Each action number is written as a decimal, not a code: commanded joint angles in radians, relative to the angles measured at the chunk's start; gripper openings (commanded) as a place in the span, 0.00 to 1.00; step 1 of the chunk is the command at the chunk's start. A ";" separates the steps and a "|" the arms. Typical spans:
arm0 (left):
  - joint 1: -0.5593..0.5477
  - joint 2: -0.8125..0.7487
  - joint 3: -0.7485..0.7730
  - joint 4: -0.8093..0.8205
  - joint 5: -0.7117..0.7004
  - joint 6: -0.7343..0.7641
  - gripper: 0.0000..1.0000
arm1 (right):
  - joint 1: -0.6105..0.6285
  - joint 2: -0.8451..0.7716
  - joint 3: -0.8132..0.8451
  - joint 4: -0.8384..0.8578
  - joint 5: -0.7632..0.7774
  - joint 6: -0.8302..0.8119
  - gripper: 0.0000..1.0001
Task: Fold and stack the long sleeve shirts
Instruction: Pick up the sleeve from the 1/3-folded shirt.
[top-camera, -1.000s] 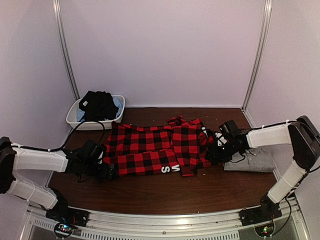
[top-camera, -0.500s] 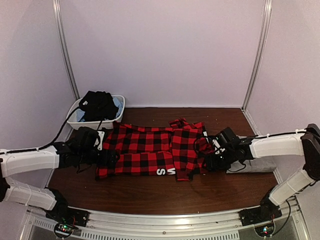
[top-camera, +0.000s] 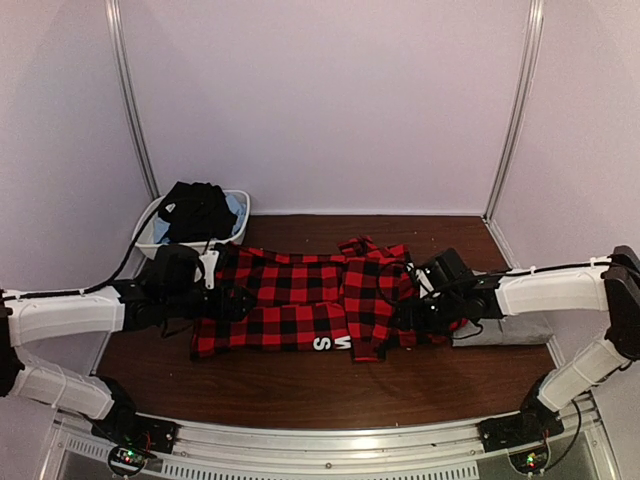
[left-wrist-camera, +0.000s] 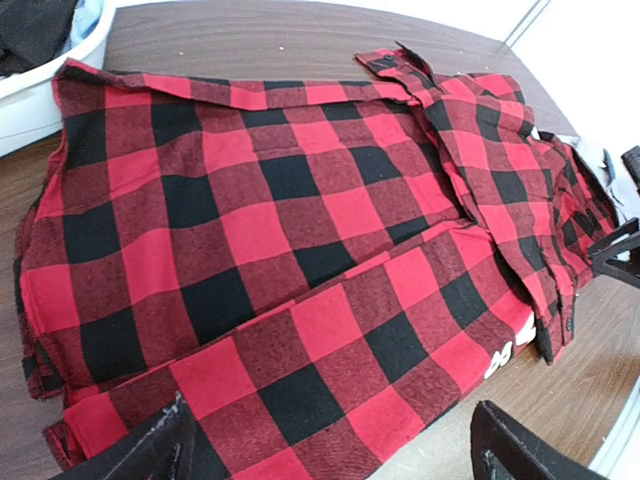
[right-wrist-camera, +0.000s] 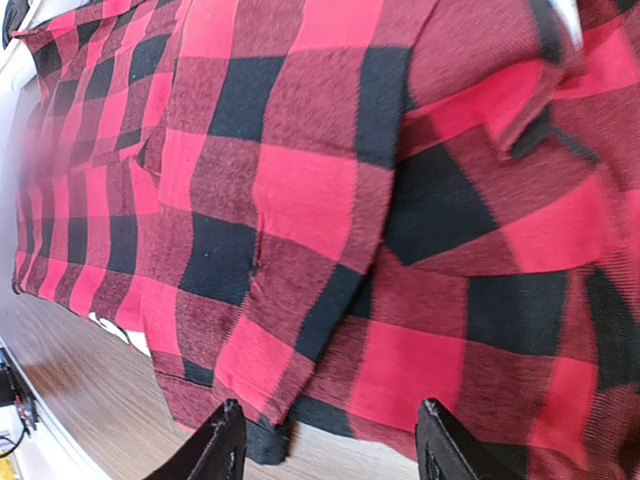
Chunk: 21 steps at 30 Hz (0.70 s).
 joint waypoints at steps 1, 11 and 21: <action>0.006 0.024 0.045 0.081 0.056 -0.013 0.98 | 0.014 0.049 0.015 0.104 -0.035 0.046 0.57; 0.007 0.037 0.041 0.093 0.077 -0.022 0.98 | 0.017 0.162 0.011 0.220 -0.086 0.079 0.44; 0.006 0.058 0.041 0.097 0.079 -0.019 0.97 | 0.016 0.209 -0.001 0.327 -0.118 0.120 0.26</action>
